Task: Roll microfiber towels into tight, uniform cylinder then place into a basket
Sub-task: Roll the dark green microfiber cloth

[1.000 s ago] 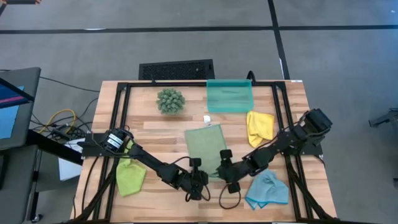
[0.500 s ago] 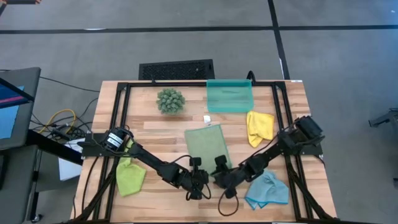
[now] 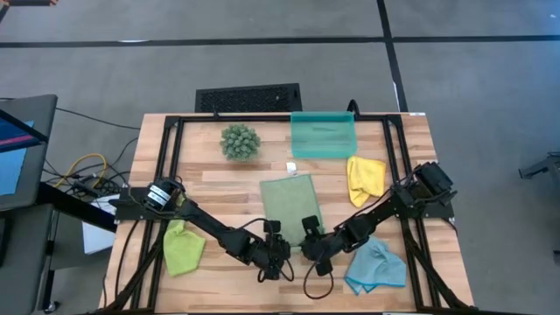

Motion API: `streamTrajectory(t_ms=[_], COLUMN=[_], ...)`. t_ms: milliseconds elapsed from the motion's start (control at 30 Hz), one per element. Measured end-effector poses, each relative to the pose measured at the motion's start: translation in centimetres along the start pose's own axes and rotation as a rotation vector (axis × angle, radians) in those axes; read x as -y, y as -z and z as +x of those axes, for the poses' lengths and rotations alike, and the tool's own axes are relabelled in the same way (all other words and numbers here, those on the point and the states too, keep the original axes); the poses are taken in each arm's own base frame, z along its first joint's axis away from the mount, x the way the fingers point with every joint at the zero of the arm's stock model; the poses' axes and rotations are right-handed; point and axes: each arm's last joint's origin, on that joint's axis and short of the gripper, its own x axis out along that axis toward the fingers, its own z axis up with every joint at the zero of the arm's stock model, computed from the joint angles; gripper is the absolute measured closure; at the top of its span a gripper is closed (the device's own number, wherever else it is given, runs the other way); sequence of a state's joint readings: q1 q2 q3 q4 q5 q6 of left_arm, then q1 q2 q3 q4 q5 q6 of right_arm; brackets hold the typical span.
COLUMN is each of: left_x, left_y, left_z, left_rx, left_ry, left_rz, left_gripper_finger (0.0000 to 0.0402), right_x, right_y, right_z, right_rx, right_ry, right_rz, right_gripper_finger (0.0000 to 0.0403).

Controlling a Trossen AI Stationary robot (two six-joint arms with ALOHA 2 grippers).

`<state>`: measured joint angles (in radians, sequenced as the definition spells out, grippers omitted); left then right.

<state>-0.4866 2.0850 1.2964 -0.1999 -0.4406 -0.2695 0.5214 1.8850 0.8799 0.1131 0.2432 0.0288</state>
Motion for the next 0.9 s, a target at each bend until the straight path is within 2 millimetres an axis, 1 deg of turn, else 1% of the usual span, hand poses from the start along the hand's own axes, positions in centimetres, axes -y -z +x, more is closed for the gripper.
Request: streamTrajectory(t_ms=[33,133,233,300,367,500,600,700,900], left_x=[0.0,0.2,1.3,2.0,2.7,3.9,4.4,4.4,4.0], left_y=[-0.2,-1.0,-0.9,-0.6,-0.3,-0.2,0.3,0.6,0.9], left_z=[-0.4,-1.7,-2.2,-1.9,-1.6,-0.7,0.3,0.9,0.9], left_rx=[0.007,0.049,0.083,0.112,0.128,0.203,0.21,0.195,0.182], left_ry=[0.014,0.037,-0.01,-0.044,-0.091,-0.152,-0.158,-0.209,-0.369], left_rz=[0.009,0.055,0.16,0.224,0.305,0.432,0.503,0.497,0.435], left_gripper_finger=[0.0235,0.0209,0.0202,0.0201,0.0201,0.0201,0.02,0.02,0.02], right_x=[0.2,0.7,1.7,2.3,2.9,4.2,5.1,5.6,5.8], right_y=[0.0,-0.2,-0.3,-0.3,-0.3,-0.3,-0.2,-0.2,-0.2], right_z=[0.0,0.0,0.1,0.1,0.2,0.4,0.5,0.6,0.6], right_rx=[0.0,-0.002,-0.009,-0.018,-0.024,-0.032,-0.029,-0.027,-0.029], right_ry=[-0.015,-0.08,-0.166,-0.21,-0.24,-0.284,-0.276,-0.273,-0.273], right_rz=[0.018,0.092,0.199,0.266,0.321,0.422,0.467,0.48,0.485], right_gripper_finger=[0.0383,0.0381,0.0353,0.034,0.0338,0.0352,0.0361,0.0363,0.0353])
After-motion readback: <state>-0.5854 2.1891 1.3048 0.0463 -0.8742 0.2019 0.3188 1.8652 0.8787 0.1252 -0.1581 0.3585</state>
